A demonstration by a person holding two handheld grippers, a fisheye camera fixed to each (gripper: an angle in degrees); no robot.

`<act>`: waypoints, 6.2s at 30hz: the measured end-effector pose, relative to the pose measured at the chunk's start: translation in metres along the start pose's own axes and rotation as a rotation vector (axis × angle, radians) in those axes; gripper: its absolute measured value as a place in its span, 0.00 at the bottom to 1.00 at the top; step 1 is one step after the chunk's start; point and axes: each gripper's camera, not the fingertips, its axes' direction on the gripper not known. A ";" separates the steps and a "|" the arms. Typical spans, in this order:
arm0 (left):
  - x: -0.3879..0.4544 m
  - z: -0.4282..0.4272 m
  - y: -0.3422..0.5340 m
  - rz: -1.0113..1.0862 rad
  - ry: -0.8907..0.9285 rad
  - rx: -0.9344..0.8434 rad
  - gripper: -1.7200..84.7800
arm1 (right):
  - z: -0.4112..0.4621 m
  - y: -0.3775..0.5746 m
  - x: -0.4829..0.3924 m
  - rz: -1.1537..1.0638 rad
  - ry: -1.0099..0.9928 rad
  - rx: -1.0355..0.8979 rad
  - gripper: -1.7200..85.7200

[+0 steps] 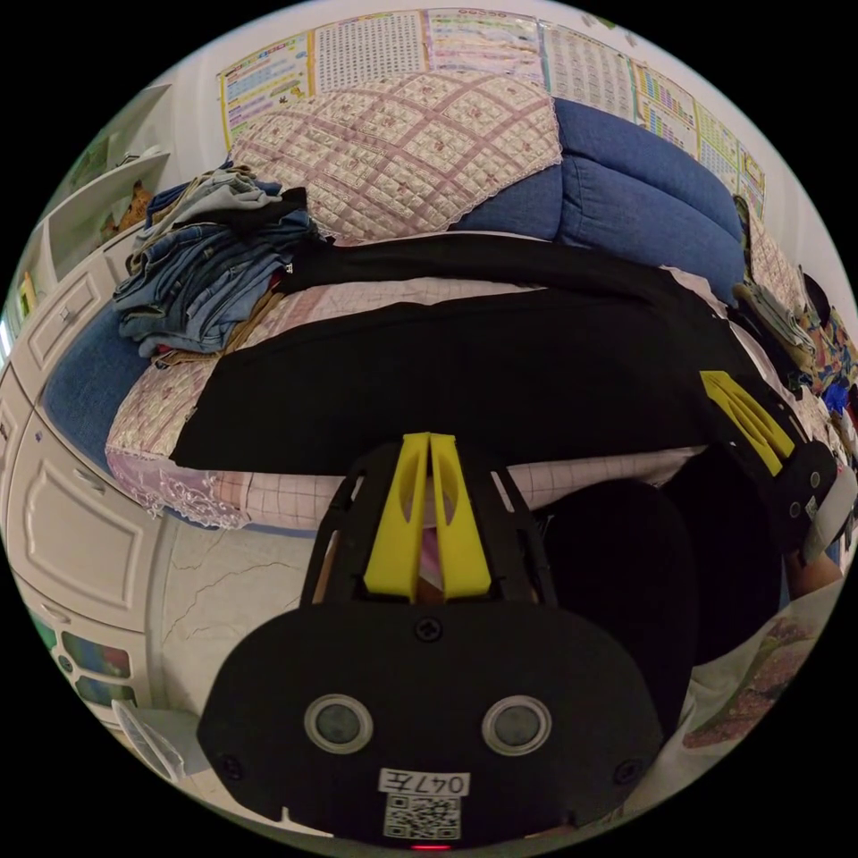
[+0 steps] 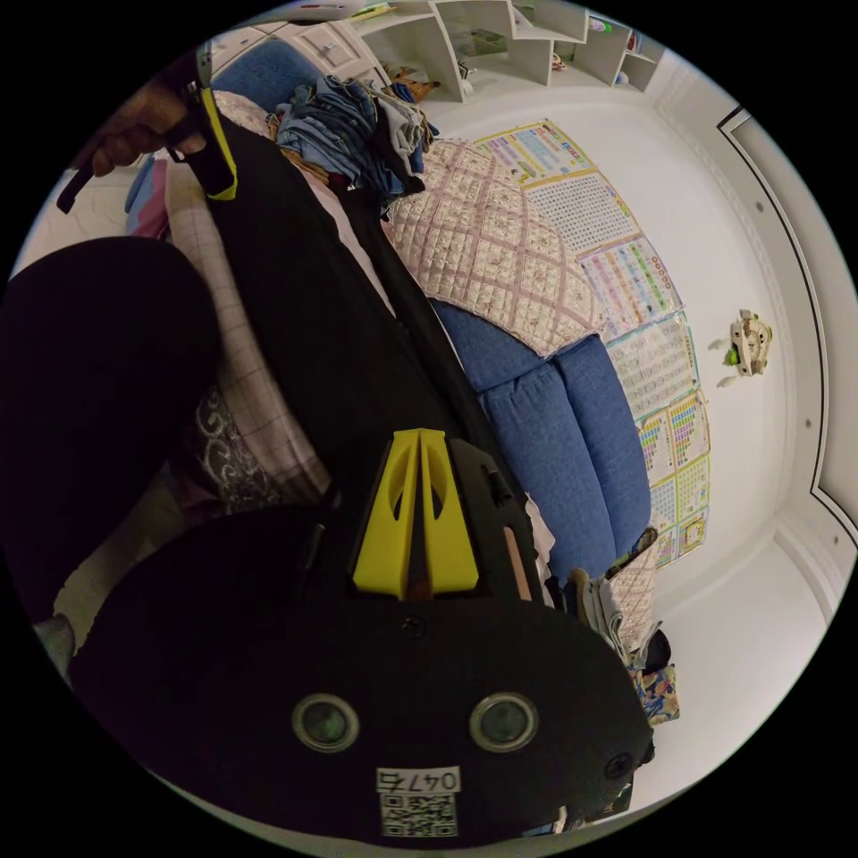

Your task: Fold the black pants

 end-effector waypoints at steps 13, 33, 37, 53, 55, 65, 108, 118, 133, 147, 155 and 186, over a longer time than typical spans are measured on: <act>0.006 -0.005 0.000 0.000 0.005 -0.006 0.01 | -0.003 -0.003 0.007 0.004 -0.002 0.003 0.01; 0.019 -0.018 0.001 0.007 0.005 -0.016 0.01 | -0.011 -0.016 0.015 0.005 -0.006 0.001 0.01; 0.021 -0.021 0.002 0.004 0.008 -0.014 0.01 | -0.014 -0.019 0.016 0.007 -0.007 0.000 0.01; 0.031 -0.041 0.004 -0.002 0.012 -0.014 0.01 | -0.026 -0.034 0.015 0.016 -0.011 0.000 0.01; 0.031 -0.043 0.004 -0.003 0.014 -0.013 0.01 | -0.028 -0.036 0.014 0.016 -0.010 0.001 0.01; 0.035 -0.061 0.004 -0.010 0.022 -0.012 0.01 | -0.038 -0.045 0.006 0.019 -0.013 0.000 0.01; 0.027 -0.169 -0.017 -0.073 -0.006 -0.033 0.01 | -0.054 0.005 -0.115 0.033 -0.025 0.000 0.01; 0.025 -0.195 -0.029 -0.072 -0.005 -0.040 0.01 | -0.036 0.064 -0.164 0.040 -0.030 0.000 0.01; 0.007 -0.254 -0.047 -0.131 -0.038 0.043 0.01 | 0.022 0.230 -0.191 0.341 -0.236 0.037 0.01; -0.069 -0.267 -0.068 -0.290 -0.314 0.047 0.01 | 0.161 0.553 -0.155 0.960 -0.286 -0.373 0.01; -0.091 -0.247 -0.080 -0.327 -0.298 -0.038 0.01 | 0.211 0.634 -0.224 0.913 -0.289 -0.483 0.01; -0.036 -0.309 -0.084 -0.357 -0.263 0.086 0.01 | 0.283 0.863 -0.383 1.223 -0.525 -0.320 0.01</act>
